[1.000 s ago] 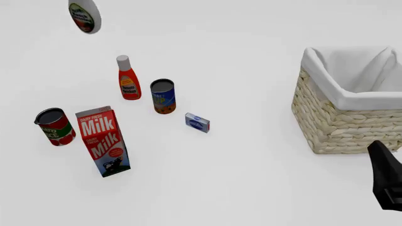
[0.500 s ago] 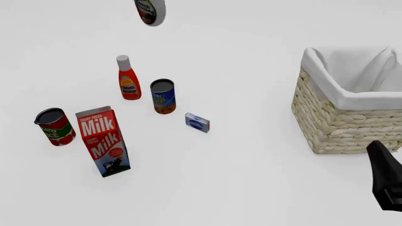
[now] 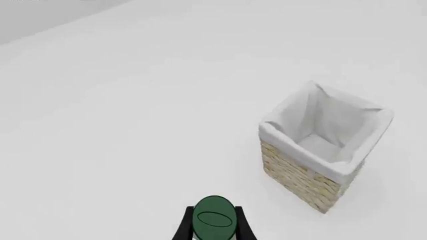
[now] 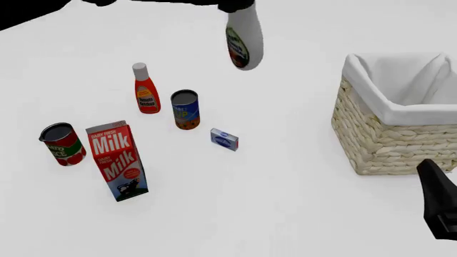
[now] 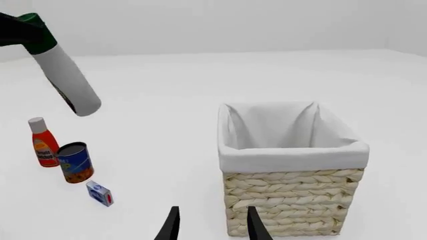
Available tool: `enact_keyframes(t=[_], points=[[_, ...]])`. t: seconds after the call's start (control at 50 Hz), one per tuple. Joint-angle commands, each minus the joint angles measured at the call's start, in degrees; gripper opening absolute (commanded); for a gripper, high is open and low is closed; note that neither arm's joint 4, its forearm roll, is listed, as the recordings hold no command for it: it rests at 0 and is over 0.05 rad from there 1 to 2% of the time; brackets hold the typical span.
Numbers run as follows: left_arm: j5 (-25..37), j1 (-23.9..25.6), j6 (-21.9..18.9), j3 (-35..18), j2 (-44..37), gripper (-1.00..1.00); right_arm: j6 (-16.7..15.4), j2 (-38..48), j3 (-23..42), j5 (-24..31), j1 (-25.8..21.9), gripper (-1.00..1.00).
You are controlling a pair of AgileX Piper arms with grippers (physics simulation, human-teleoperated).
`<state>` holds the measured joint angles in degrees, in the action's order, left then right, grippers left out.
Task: Pick the salad dressing and place it in the basket.
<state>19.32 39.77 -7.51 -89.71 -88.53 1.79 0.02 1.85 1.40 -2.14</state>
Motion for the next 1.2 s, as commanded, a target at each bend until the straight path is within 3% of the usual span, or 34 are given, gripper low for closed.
enact_keyframes(t=[0.02,0.38,0.64,0.68,0.8,0.98,1.2], points=[[-2.9,6.4,0.2,4.7,2.2,-1.0,0.3,0.0,0.0,-0.1,0.1,1.0],[-8.7,7.3,1.4,9.0,-0.6,-1.0,0.6,0.0,-0.2,-0.4,0.3,1.0],[-9.4,8.9,2.5,10.3,-0.4,-1.0,0.1,0.0,0.7,0.5,0.2,1.0],[-9.6,8.8,2.7,10.3,-0.6,-1.0,-2.1,0.0,1.6,2.0,-1.2,1.0],[-9.6,8.5,2.8,10.1,-0.6,-1.0,-3.7,0.0,5.2,5.9,-2.5,1.0],[-8.9,8.7,2.4,9.6,-0.7,-1.0,-11.5,0.2,10.2,13.8,-6.3,1.0],[-8.5,9.2,2.1,9.5,-0.7,-1.0,-15.4,12.5,18.7,12.0,-11.0,1.0]])
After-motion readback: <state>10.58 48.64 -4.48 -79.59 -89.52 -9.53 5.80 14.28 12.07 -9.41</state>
